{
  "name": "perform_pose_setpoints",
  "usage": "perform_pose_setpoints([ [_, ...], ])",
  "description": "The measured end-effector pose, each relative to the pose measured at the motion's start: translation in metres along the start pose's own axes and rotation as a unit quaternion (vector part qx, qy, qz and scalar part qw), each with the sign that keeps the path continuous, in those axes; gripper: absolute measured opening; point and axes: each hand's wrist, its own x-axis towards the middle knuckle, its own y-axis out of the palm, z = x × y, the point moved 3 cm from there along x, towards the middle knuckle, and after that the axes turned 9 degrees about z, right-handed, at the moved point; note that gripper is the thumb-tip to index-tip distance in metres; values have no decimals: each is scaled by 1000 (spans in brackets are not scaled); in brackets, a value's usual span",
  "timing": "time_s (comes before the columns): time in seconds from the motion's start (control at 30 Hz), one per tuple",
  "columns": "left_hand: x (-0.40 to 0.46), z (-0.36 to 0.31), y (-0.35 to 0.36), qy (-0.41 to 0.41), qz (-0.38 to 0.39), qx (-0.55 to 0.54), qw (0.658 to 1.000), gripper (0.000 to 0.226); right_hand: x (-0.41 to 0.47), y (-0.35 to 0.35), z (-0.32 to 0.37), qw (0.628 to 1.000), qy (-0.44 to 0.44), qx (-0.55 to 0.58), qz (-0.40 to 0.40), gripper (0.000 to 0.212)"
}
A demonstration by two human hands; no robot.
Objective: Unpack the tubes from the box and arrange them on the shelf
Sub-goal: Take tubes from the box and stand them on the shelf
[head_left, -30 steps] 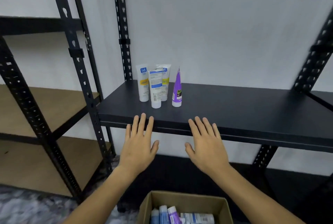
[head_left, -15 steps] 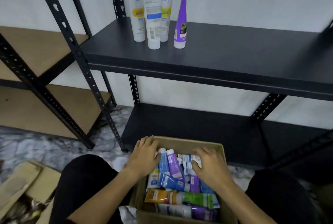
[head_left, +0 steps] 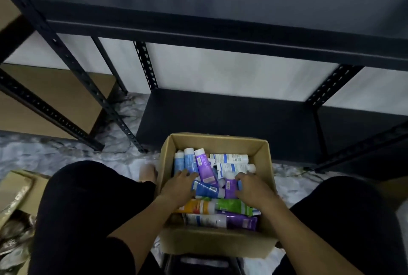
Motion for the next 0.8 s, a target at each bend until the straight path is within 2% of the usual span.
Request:
perform_pose_setpoints([
  [0.27, 20, 7, 18, -45, 30, -95, 994, 59, 16, 8, -15, 1000, 2, 14, 9, 38],
  [0.5, 29, 7, 24, -51, 29, -113, 992, 36, 25, 10, -18, 1000, 1, 21, 16, 41],
  [0.6, 30, 7, 22, -46, 19, -122, 991, 19, 28, 10, -20, 999, 6, 31, 8, 45],
  [0.8, 28, 10, 15, -4, -21, -178, 984, 20, 33, 6, -26, 999, 17, 40, -6, 50],
])
